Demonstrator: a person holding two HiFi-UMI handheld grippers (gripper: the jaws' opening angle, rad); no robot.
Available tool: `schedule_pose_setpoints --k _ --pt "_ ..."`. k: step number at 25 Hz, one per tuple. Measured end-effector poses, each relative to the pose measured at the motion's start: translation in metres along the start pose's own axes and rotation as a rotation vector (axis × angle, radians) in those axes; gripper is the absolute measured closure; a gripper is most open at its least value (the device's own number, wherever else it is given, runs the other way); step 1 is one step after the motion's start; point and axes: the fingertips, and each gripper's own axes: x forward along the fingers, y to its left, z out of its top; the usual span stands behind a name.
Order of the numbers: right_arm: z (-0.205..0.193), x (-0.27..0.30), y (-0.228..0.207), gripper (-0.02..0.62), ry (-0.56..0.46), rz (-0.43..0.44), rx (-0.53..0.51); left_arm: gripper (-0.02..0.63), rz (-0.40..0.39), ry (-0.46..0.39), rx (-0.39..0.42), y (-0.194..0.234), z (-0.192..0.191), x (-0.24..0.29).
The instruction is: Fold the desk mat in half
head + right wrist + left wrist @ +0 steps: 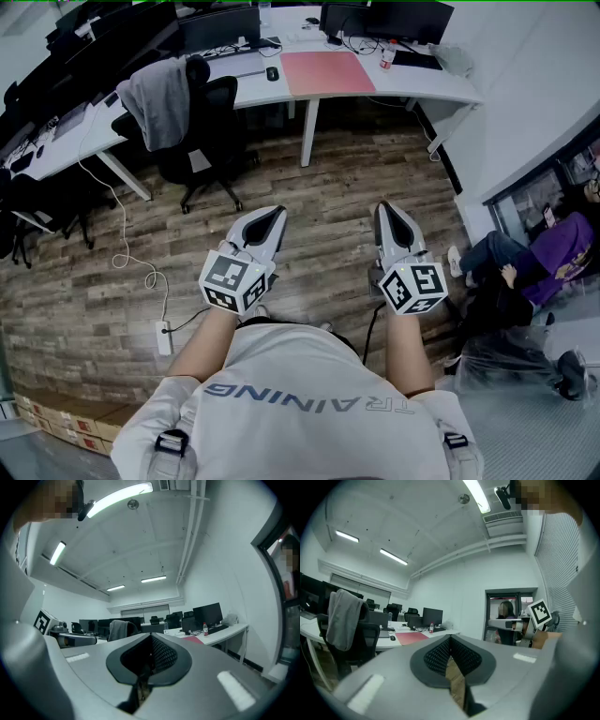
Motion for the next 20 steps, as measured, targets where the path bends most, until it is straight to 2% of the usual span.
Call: schedule_pose_setpoints --k 13,20 --pt "-0.008 0.019 0.005 0.581 0.007 -0.002 0.002 0.603 0.003 0.002 -0.006 0.020 0.001 0.002" --pt "-0.013 0.042 0.022 0.581 0.009 0.022 -0.002 0.603 0.009 0.003 -0.020 0.045 0.000 -0.001"
